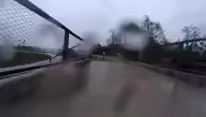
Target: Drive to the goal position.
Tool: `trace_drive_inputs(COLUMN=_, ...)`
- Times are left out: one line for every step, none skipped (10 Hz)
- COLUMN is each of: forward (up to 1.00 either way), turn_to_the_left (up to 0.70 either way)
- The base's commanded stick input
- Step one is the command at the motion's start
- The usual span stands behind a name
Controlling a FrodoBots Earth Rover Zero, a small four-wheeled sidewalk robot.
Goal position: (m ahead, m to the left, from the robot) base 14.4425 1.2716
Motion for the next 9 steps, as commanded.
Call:
trace_drive_inputs(forward=0.7, turn_to_the_left=0.0)
trace_drive_inputs(forward=0.7, turn_to_the_left=0.0)
trace_drive_inputs(forward=0.7, turn_to_the_left=0.0)
trace_drive_inputs(forward=0.7, turn_to_the_left=0.0)
trace_drive_inputs(forward=0.7, turn_to_the_left=0.0)
trace_drive_inputs(forward=0.7, turn_to_the_left=0.0)
trace_drive_inputs(forward=0.7, turn_to_the_left=0.0)
trace_drive_inputs(forward=0.7, turn_to_the_left=0.0)
trace_drive_inputs(forward=0.7, turn_to_the_left=0.0)
